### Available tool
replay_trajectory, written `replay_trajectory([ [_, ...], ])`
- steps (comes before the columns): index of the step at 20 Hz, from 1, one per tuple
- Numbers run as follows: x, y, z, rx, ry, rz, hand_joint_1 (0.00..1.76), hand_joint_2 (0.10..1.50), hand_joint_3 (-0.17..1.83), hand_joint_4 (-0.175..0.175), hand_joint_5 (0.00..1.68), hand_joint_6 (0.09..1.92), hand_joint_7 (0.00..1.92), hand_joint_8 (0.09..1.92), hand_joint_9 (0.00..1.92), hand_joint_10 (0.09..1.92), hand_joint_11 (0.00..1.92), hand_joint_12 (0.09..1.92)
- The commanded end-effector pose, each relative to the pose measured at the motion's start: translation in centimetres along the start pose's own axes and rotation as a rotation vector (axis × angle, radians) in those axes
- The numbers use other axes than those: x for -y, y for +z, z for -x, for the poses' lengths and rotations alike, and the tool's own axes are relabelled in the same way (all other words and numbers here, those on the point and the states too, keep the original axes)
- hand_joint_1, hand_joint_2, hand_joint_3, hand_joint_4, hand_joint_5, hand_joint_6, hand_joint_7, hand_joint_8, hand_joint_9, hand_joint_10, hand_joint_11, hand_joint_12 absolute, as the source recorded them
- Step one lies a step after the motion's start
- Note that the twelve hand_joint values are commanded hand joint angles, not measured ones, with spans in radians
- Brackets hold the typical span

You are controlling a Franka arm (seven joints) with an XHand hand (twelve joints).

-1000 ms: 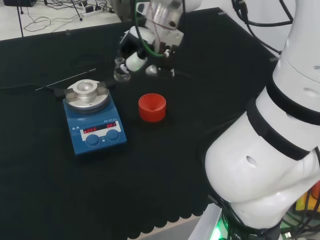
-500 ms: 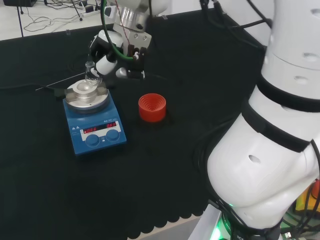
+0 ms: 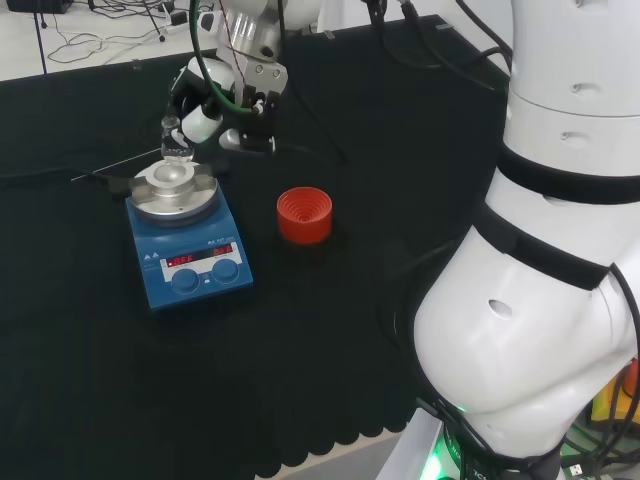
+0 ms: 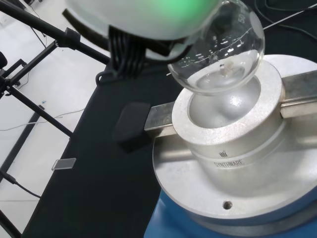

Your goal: Place the round-bottom flask on the heater.

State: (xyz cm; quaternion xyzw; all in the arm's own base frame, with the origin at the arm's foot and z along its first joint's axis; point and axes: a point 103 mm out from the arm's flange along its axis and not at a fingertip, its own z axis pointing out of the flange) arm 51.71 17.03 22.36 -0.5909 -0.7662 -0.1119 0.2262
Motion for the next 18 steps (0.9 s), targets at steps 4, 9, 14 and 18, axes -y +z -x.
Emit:
replay_trajectory([
  [4, -1.2, 0.4, 2.3, -0.033, 0.014, -0.014, 1.17, 0.59, 0.86, -0.11, 1.2, 0.89, 0.41, 0.7, 0.65, 0.62, 0.27, 1.38],
  [9, -1.9, 1.6, 1.3, -0.032, -0.001, -0.039, 1.17, 0.59, 0.86, -0.112, 1.2, 0.89, 0.41, 0.7, 0.65, 0.62, 0.27, 1.38],
  [14, -2.0, 1.9, 1.6, -0.037, -0.001, -0.032, 1.17, 0.59, 0.86, -0.114, 1.2, 0.89, 0.41, 0.7, 0.65, 0.62, 0.27, 1.38],
  [18, -2.1, 2.2, 1.3, -0.042, -0.013, -0.048, 1.17, 0.59, 0.86, -0.115, 1.2, 0.89, 0.41, 0.7, 0.65, 0.62, 0.27, 1.38],
])
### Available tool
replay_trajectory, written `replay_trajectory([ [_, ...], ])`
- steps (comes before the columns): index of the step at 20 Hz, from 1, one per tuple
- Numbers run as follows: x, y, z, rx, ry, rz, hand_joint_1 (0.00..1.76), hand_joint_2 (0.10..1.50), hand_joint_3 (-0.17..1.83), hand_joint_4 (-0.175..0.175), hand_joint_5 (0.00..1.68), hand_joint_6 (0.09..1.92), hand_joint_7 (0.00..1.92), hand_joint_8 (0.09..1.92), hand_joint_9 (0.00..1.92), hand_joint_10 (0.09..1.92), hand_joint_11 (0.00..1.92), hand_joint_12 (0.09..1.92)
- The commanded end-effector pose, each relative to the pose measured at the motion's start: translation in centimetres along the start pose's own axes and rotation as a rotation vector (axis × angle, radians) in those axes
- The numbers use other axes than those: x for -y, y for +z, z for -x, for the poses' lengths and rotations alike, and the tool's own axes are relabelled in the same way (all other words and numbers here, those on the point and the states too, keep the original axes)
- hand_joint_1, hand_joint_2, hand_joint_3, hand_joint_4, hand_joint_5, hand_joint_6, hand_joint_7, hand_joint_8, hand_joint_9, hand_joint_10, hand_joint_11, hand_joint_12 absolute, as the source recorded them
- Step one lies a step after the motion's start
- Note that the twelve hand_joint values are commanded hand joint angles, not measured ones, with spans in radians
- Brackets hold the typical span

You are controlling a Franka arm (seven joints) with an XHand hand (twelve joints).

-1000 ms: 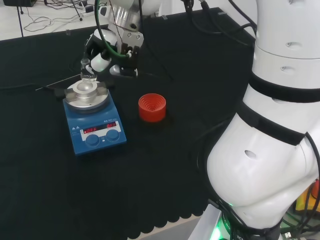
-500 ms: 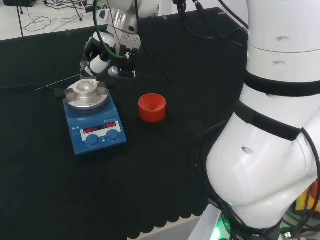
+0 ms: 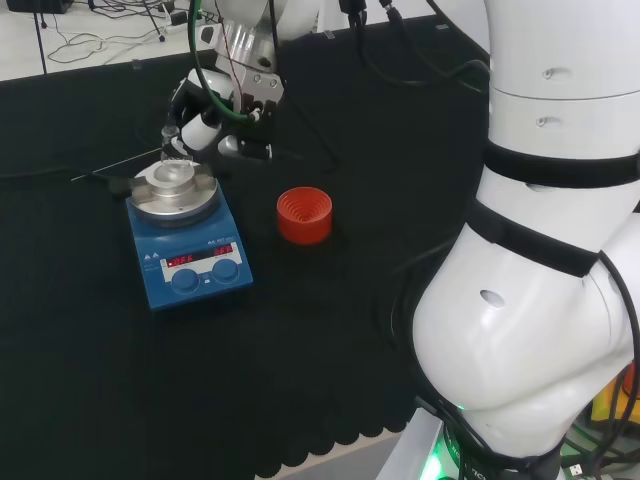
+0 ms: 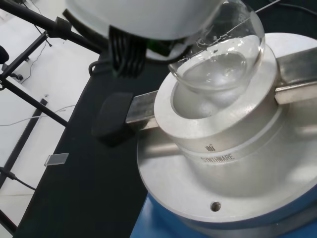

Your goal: Place the round-bottom flask on the heater.

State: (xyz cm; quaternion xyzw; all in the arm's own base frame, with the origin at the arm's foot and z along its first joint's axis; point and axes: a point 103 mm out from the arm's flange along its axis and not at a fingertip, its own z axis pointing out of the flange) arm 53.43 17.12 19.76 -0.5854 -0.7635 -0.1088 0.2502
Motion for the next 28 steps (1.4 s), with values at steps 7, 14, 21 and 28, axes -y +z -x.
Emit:
replay_trajectory([
  [7, -0.3, 0.8, -0.3, 0.007, 0.003, -0.024, 1.17, 0.59, 0.86, -0.116, 1.2, 0.89, 0.41, 0.7, 0.65, 0.62, 0.27, 1.38],
  [14, -0.5, -0.4, 0.7, -0.074, -0.023, -0.038, 1.17, 0.59, 0.86, -0.117, 1.2, 0.89, 0.41, 0.7, 0.64, 0.62, 0.27, 1.38],
  [21, -0.4, 0.7, 0.4, 0.006, -0.011, -0.053, 1.16, 0.61, 0.83, -0.057, 1.19, 0.89, 0.39, 0.71, 0.63, 0.63, 0.27, 1.38],
  [28, -0.7, 1.6, -0.4, 0.031, -0.027, -0.07, 1.15, 0.61, 0.81, 0.005, 1.2, 0.87, 0.38, 0.71, 0.62, 0.63, 0.26, 1.38],
])
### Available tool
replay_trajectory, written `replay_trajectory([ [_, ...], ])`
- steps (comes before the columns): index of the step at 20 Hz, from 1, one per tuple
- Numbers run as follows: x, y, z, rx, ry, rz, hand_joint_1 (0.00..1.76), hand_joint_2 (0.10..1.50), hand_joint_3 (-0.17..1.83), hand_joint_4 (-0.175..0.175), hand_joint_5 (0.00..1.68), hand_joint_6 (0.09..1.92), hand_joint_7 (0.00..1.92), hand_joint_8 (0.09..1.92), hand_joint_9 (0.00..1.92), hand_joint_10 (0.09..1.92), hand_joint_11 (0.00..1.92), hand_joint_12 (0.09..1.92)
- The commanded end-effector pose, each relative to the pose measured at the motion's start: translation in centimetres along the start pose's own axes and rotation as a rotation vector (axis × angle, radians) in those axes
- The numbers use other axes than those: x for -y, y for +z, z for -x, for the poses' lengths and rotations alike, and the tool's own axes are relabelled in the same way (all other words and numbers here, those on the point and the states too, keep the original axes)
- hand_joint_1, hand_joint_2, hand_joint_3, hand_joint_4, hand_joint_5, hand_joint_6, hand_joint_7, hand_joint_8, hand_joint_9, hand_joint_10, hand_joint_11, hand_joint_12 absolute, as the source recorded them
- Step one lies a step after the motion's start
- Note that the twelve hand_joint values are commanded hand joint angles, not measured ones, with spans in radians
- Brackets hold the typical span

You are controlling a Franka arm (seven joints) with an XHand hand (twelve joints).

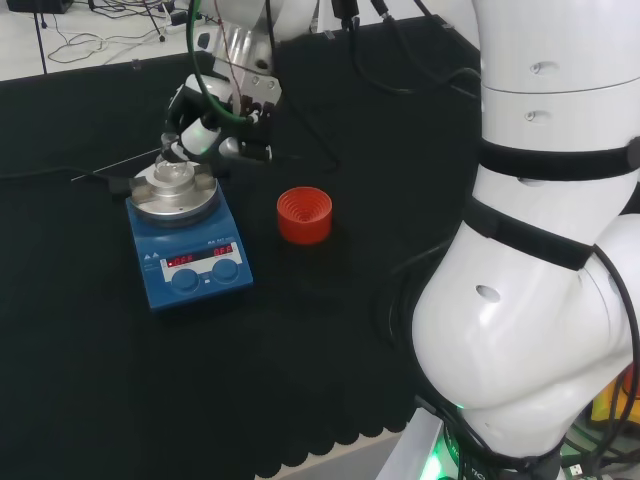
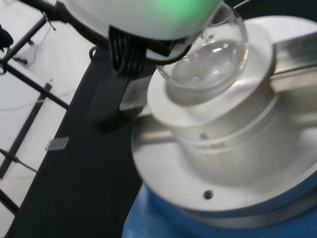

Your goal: Place the round-bottom flask on the heater.

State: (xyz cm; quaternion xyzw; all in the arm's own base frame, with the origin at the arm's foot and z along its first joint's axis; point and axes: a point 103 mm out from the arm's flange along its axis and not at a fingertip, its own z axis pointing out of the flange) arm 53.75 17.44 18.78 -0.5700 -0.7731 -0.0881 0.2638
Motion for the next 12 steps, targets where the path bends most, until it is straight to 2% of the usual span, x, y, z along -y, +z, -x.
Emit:
replay_trajectory([
  [1, -0.23, 0.59, -0.76, 0.028, -0.003, -0.014, 1.15, 0.61, 0.81, 0.007, 1.2, 0.87, 0.38, 0.71, 0.62, 0.63, 0.26, 1.38],
  [3, -0.19, 0.64, -0.9, 0.024, -0.003, -0.015, 1.15, 0.6, 0.82, 0.009, 1.21, 0.86, 0.38, 0.71, 0.62, 0.63, 0.26, 1.38],
  [4, -0.15, 0.68, -0.91, 0.03, 0.011, -0.015, 1.15, 0.6, 0.82, 0.009, 1.21, 0.86, 0.38, 0.71, 0.62, 0.63, 0.26, 1.38],
  [5, -0.07, 0.68, -0.85, 0.031, 0.014, -0.018, 1.14, 0.63, 0.78, 0.033, 1.19, 0.86, 0.37, 0.71, 0.61, 0.64, 0.25, 1.39],
  [6, -0.04, 0.69, -0.82, 0.032, 0.011, -0.031, 1.12, 0.67, 0.7, 0.074, 1.18, 0.86, 0.35, 0.72, 0.6, 0.64, 0.23, 1.39],
  [8, 0.0, 0.68, -0.78, 0.026, 0.009, -0.053, 1.06, 0.61, 0.7, -0.009, 0.97, 0.85, 0.31, 0.72, 0.55, 0.66, 0.19, 1.41],
  [9, 0.06, 0.66, -0.71, 0.026, 0.008, -0.063, 1.04, 0.57, 0.71, -0.034, 0.84, 0.85, 0.29, 0.72, 0.52, 0.67, 0.16, 1.42],
  [12, 0.18, 0.51, -0.57, 0.022, 0.008, -0.072, 1.0, 0.52, 0.71, -0.055, 0.55, 0.79, 0.23, 0.72, 0.46, 0.7, 0.1, 1.43],
])
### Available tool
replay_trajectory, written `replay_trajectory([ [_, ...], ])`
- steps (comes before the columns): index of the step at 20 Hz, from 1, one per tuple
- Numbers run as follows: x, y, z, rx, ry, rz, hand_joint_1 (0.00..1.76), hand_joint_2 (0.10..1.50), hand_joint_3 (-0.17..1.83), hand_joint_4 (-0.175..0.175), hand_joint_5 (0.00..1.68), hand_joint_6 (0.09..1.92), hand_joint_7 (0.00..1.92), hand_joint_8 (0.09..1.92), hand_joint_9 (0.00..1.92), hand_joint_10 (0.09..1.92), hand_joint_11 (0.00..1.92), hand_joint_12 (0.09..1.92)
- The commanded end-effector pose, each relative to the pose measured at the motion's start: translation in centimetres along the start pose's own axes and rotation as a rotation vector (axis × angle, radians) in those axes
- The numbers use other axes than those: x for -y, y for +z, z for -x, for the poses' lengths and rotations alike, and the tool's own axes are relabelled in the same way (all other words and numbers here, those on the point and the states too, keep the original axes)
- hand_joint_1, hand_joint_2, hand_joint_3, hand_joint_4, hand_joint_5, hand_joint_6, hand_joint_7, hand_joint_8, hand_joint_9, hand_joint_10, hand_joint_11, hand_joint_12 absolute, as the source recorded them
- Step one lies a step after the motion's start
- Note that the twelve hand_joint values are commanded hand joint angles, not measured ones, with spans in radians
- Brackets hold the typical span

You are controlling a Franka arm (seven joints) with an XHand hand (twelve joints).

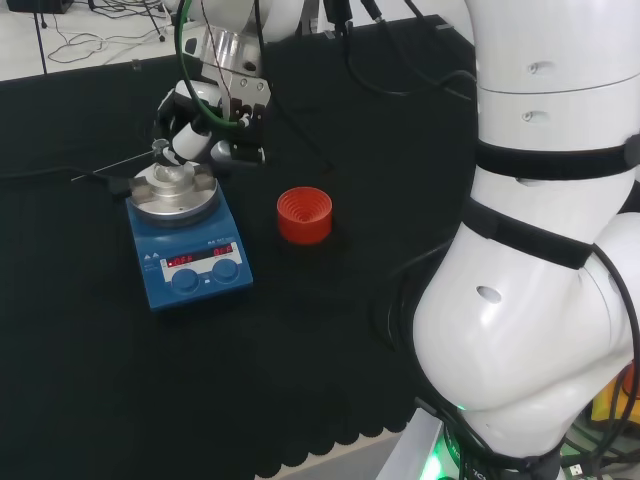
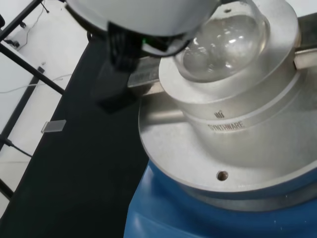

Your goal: Place the round-bottom flask on the heater.

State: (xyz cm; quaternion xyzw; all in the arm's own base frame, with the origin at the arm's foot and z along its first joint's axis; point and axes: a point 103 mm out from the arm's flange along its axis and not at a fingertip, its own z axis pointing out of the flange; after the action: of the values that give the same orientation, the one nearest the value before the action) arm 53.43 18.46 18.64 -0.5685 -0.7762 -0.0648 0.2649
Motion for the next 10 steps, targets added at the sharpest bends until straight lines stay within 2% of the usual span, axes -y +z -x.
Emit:
replay_trajectory([
  [1, 0.3, -0.2, 0.2, -0.005, 0.004, -0.032, 0.99, 0.51, 0.7, -0.056, 0.49, 0.75, 0.21, 0.73, 0.45, 0.7, 0.09, 1.44],
  [6, 0.9, -1.0, 0.3, -0.004, 0.0, -0.026, 0.96, 0.51, 0.66, -0.058, 0.38, 0.57, 0.18, 0.73, 0.42, 0.73, 0.07, 1.45],
  [10, 2.2, -2.2, 0.1, 0.001, 0.015, 0.018, 0.95, 0.52, 0.64, -0.058, 0.39, 0.5, 0.18, 0.73, 0.41, 0.73, 0.06, 1.45],
])
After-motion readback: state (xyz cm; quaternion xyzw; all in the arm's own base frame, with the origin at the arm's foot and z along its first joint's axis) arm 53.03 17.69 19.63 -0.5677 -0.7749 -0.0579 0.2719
